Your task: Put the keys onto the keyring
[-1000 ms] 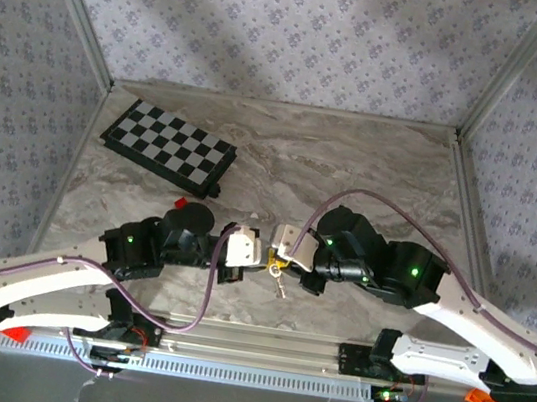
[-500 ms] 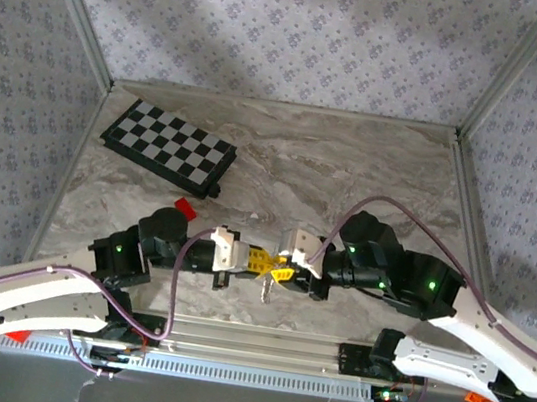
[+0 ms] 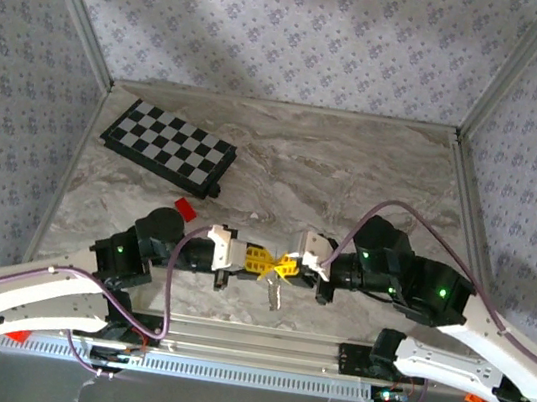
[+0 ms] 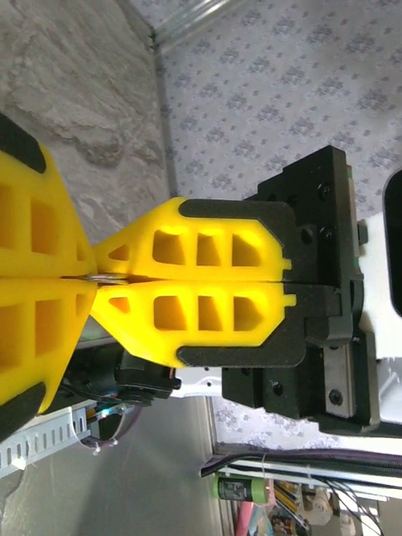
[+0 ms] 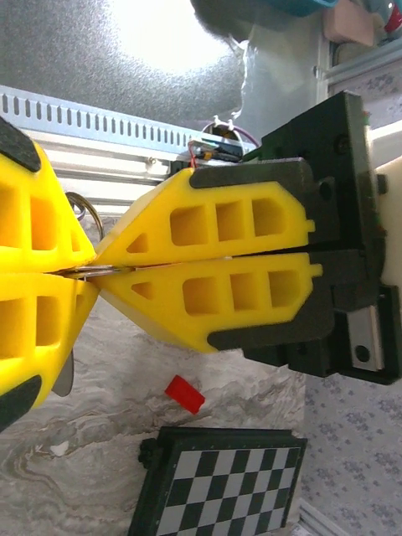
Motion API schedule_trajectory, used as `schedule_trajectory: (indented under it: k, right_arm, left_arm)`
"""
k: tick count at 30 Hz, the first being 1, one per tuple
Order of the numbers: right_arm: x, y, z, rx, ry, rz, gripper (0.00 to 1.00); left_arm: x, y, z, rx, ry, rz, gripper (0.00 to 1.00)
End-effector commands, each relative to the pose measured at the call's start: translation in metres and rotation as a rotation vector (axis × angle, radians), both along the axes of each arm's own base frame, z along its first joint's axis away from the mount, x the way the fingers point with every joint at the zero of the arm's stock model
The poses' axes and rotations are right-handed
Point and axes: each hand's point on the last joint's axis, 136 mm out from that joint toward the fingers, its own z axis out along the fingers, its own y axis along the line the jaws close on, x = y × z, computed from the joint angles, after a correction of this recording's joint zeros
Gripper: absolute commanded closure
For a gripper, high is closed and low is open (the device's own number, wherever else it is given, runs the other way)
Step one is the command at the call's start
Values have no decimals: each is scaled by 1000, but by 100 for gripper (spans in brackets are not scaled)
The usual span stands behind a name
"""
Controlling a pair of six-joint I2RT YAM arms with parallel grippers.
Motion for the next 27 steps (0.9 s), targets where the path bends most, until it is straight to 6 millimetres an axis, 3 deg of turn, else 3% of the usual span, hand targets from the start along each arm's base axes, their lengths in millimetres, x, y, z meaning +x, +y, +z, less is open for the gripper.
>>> schedule_trajectory:
  k: [1, 4, 7, 11, 13, 19, 23, 27]
  right_arm:
    - [9, 1, -9, -80, -26, -38, 100]
    - [9, 4, -22, -163, -27, -37, 100]
    - [13, 7, -22, -217, -51, -48, 100]
    - [18, 11, -33, -301, -53, -52, 100]
    - [18, 13, -34, -310, -45, -49, 100]
    - [3, 12, -18, -207, 3, -5, 100]
    - [-2, 12, -4, -115, 15, 7, 81]
    - [-2, 12, 2, -72, 33, 6, 79]
  left_arm:
    - [13, 3, 6, 68, -70, 78, 83]
    - [21, 4, -3, 139, -79, 114, 82]
    - [25, 5, -12, 202, -83, 137, 82]
    - [33, 7, -17, 219, -94, 192, 100]
    - [32, 7, -14, 197, -93, 187, 100]
    - [15, 14, 15, 16, -97, 126, 100]
    - [2, 21, 36, -91, -102, 76, 100]
    - [-8, 21, 50, -178, -87, 22, 100]
